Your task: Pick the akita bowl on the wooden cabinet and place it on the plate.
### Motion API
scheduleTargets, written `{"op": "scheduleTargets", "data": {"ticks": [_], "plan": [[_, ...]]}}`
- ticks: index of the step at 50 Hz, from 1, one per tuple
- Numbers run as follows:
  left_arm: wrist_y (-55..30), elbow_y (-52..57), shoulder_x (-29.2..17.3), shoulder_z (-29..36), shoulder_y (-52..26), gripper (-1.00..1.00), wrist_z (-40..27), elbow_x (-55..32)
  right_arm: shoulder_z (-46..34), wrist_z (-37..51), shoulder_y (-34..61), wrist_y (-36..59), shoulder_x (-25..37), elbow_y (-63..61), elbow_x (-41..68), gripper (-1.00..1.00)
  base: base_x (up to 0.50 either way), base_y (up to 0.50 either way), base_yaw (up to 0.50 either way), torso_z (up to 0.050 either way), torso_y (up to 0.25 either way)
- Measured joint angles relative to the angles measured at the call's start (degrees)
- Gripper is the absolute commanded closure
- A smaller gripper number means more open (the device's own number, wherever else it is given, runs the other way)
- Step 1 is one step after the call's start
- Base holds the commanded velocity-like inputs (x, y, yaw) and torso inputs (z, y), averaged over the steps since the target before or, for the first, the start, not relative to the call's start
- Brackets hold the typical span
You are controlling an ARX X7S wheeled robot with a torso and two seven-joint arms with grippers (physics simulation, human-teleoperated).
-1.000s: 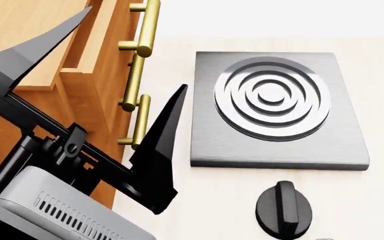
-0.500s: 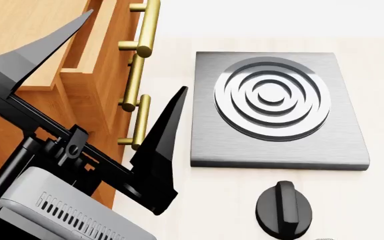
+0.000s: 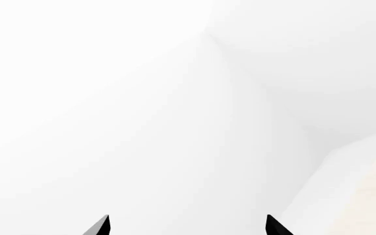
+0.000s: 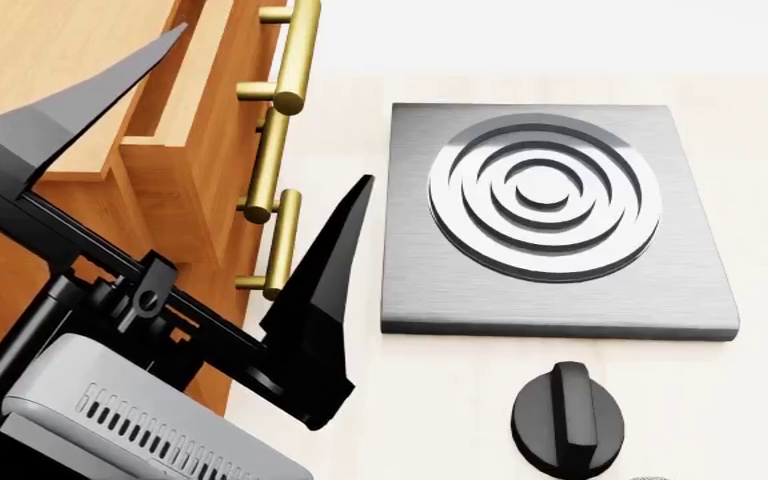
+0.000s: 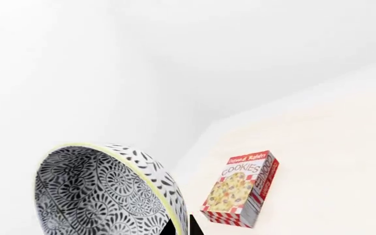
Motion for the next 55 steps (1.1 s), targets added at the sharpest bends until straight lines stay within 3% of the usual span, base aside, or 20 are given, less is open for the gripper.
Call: {"op": "scheduleTargets", "data": {"ticks": [27,55], "plan": [[1.3,-0.7,-0.4,0.0,0.8,-1.0,-0.5,0.1,2.5,0.0,3.1,-4.6,-7.1,0.0,8.3,1.0,0.0,0.0,0.0,0.0,0.0],[2.7,-1.6,-1.0,-0.1,1.8,-1.0,-1.2,0.1,-4.5,0.1,6.5,2.7,0.1,3.3,17.4,1.0,0.0,0.0,0.0,0.0,0.0]]}}
